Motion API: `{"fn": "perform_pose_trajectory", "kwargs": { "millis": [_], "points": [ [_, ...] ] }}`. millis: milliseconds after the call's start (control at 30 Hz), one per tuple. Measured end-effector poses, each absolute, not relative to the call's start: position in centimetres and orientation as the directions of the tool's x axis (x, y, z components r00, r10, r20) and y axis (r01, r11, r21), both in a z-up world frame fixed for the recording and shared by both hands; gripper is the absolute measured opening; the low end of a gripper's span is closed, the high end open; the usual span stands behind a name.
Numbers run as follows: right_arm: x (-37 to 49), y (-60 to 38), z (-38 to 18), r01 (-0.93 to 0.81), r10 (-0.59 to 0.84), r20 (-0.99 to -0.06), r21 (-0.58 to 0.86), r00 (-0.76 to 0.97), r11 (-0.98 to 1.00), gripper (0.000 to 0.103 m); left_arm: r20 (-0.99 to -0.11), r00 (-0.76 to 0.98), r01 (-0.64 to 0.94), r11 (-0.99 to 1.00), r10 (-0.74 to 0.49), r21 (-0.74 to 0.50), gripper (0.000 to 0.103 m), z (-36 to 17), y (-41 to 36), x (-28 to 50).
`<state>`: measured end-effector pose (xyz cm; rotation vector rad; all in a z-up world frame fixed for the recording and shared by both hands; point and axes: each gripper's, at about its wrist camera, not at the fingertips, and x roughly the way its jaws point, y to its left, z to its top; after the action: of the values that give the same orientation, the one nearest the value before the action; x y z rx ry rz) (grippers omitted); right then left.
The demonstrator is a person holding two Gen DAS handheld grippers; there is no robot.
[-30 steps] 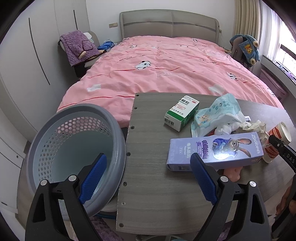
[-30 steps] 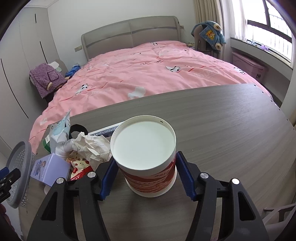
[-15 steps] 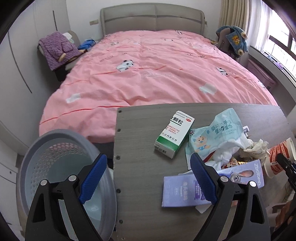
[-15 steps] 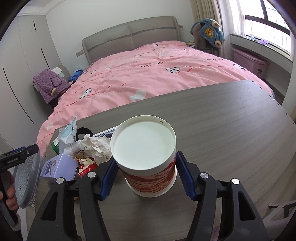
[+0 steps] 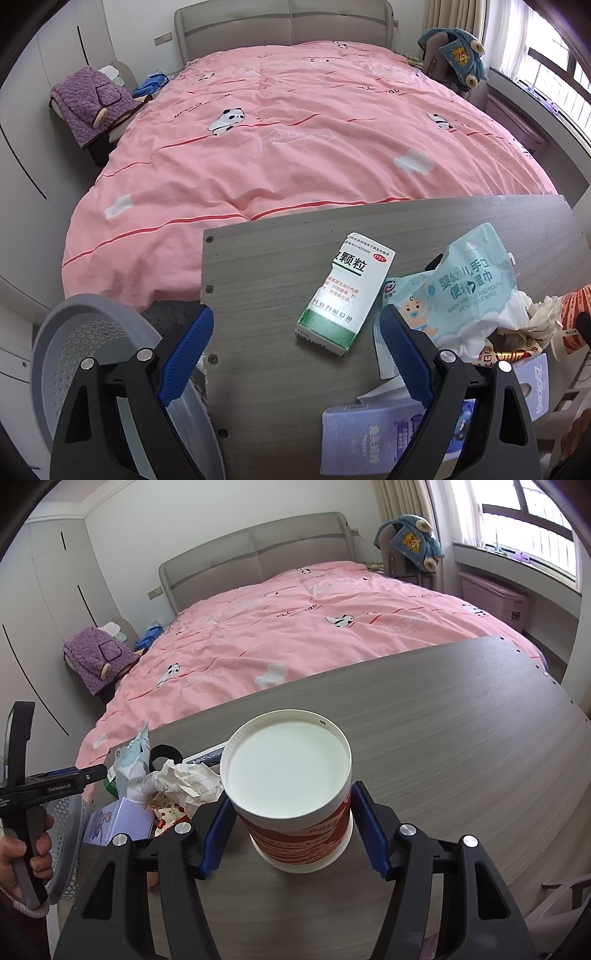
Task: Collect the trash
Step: 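Grasp the green-and-white medicine box with the left gripper while the right gripper holds the cup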
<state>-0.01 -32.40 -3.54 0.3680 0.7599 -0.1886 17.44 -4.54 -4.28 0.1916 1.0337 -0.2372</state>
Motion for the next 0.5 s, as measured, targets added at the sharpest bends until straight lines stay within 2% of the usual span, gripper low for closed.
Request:
{"fn": "perform_pose_trajectory", "kwargs": {
  "millis": [300, 500],
  "points": [
    [-0.3, -33.0, -3.6, 0.312, -0.038, -0.701, 0.268, 0.712, 0.911, 0.060, -0.897, 0.424, 0.313, 0.949, -0.121, 0.020, 0.087, -6.0, -5.6, 18.6],
    [-0.4, -33.2, -3.6, 0.318, -0.040, -0.700, 0.272, 0.713, 0.908, 0.060, -0.900, 0.430, 0.295, 0.953, -0.074, 0.063, 0.087, -6.7, -5.4, 19.8]
  ]
}}
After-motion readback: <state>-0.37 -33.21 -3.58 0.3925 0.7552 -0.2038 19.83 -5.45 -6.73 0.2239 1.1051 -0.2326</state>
